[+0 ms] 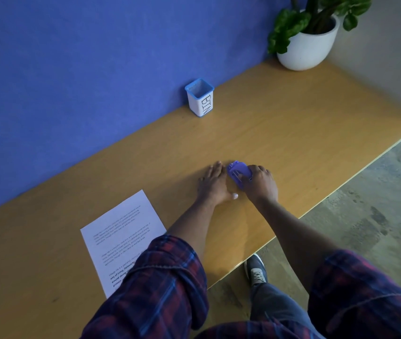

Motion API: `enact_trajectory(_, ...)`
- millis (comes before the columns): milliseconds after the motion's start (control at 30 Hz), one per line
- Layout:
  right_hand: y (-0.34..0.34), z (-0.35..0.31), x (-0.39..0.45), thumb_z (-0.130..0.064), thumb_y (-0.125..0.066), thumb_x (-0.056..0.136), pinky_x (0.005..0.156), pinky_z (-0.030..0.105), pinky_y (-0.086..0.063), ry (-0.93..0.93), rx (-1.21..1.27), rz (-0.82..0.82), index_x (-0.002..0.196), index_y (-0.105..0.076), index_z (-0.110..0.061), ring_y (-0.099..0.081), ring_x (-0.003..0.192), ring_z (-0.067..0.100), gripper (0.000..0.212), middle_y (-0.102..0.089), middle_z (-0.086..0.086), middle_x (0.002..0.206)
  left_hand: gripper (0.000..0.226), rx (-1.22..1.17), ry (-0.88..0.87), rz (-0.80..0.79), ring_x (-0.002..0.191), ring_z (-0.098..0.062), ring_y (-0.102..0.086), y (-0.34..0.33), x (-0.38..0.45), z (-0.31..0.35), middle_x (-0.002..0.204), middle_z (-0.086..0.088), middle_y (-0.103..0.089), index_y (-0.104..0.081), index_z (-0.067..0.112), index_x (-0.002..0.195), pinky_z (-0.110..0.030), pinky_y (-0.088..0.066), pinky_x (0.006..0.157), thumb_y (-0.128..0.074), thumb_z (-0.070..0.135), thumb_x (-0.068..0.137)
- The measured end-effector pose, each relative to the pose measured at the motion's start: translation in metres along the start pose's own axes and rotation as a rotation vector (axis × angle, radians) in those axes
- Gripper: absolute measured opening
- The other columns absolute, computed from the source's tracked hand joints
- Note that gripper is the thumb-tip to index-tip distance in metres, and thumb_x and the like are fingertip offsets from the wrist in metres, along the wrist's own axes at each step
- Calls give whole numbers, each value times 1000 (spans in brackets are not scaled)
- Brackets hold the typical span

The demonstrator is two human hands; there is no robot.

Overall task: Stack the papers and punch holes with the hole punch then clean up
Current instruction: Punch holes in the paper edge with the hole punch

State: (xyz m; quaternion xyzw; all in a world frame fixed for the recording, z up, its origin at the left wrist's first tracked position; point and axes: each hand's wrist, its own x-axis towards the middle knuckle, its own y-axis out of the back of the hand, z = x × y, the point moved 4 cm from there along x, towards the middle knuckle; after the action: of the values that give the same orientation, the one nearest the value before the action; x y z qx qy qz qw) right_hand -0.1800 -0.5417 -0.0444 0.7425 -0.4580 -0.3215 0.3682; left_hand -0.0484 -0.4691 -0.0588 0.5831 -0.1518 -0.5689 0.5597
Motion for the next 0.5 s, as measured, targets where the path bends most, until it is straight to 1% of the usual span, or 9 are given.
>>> enact_trajectory(167,0,-6,0,-26,-58,93,77,35,-44,-53,6,-7,116,-63,-9,-58,103,34,30,-65,12,113,102,-23,-3,-37,158,-21,9,3,0,-2,170,8,13,-2,25,163,-59,-18,120,-68,51,89)
enact_trajectory(367,-6,-12,-13,-20,-56,87,77,34,-42,-80,32,-41,112,-67,-9,-60,100,35,30,-67,13,111,96,-64,6,-44,158,-18,6,0,-15,-10,171,11,7,-3,23,163,-53,-23,120,-65,44,93)
enact_trajectory(433,-9,-14,-21,-23,-57,87,78,34,-43,-83,48,-54,112,-67,-9,-61,99,34,31,-67,12,110,92,-107,12,-27,158,-17,2,-1,-24,-14,171,11,2,-8,24,163,-51,-26,120,-66,40,93)
enact_trajectory(500,-13,-18,-29,-26,-58,87,75,32,-42,-82,66,-70,112,-67,-10,-62,95,32,30,-68,11,107,85,-185,24,13,158,-18,-6,-1,-33,-20,171,8,-9,-18,24,162,-50,-29,120,-67,35,93)
